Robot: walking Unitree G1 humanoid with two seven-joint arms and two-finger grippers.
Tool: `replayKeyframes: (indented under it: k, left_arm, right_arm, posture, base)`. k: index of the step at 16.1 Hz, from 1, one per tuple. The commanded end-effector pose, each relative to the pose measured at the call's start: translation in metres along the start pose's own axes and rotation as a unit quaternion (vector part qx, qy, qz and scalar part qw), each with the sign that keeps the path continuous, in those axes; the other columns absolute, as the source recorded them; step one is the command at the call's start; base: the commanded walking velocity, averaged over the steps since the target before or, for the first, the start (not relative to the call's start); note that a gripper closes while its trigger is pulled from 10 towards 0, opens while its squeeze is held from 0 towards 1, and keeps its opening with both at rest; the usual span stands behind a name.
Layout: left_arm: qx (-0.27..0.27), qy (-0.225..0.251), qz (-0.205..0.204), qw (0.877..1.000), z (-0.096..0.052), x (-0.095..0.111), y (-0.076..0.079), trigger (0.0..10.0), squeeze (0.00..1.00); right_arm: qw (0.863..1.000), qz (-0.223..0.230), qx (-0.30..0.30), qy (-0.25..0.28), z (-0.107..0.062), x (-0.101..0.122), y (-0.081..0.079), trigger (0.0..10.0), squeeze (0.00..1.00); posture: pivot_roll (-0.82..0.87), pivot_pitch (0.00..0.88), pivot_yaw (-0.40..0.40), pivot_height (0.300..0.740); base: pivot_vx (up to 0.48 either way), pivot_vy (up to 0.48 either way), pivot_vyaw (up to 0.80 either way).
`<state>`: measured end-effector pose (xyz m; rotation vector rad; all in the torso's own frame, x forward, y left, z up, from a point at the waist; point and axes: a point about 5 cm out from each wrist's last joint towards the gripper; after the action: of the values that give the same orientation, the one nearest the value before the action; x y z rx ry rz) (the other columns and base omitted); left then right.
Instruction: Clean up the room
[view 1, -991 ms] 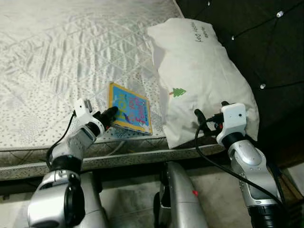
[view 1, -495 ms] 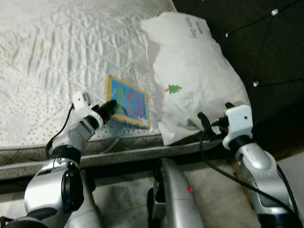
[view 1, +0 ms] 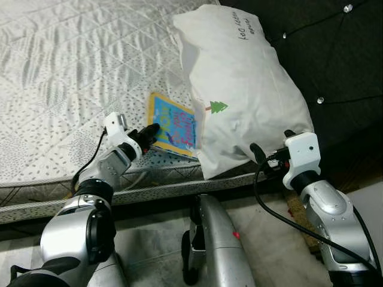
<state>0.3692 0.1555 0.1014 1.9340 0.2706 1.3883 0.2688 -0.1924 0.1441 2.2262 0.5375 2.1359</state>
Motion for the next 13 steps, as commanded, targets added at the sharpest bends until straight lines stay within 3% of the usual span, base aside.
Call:
replayKeyframes:
  k: [1,6,7,8,13]
  left_arm:
    - [-0.009,-0.028,0.005,1.0,0.0032,-0.0107,0.0043,10.0,0.0]
    - [-0.005,-0.036,0.006,0.999,0.0017,-0.0117,0.0016,10.0,0.0]
    - [-0.001,-0.032,0.003,0.999,0.0016,-0.0111,0.0011,10.0,0.95]
    - [0.005,-0.032,0.005,0.999,0.0015,-0.0109,0.0002,10.0,1.0]
    - [0.019,-0.032,0.011,0.999,-0.0003,-0.0096,-0.0038,10.0,1.0]
  right_arm:
    - [1.0,-0.007,-0.002,-0.002,-0.0027,0.002,0.0034,10.0,0.0]
    - [1.0,-0.005,0.001,0.0,0.0006,0.0021,0.0001,10.0,0.0]
    - [1.0,-0.005,0.002,0.002,0.002,0.0023,-0.0005,10.0,0.0]
    - [1.0,-0.005,0.002,0.003,0.0029,0.0026,-0.0009,10.0,0.0]
    - [1.0,-0.004,0.003,0.007,0.0071,0.0029,-0.0041,10.0,0.0]
  posture:
    - [-0.23,0.231,-0.218,0.549]
    - [-0.22,0.224,-0.213,0.549]
    - [-0.22,0.22,-0.212,0.549]
    - [-0.21,0.22,-0.211,0.549]
    - [-0.2,0.21,-0.206,0.549]
  base:
    - [0.0,0.0,0.0]
    - [0.0,0.0,0.0]
    - [0.0,0.0,0.0]
    - [0.0,0.0,0.0]
    - [0.0,0.0,0.0]
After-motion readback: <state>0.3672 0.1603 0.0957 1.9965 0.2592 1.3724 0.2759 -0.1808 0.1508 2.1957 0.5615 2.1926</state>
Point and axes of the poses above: a point about 5 cm out from each wrist's last joint towards the gripper, its own z axis pointing out of the wrist towards the gripper, its own x axis along the axis of the wrist's last joint, y = z × x, and after that the axes turned 1 degree about z, right-handed
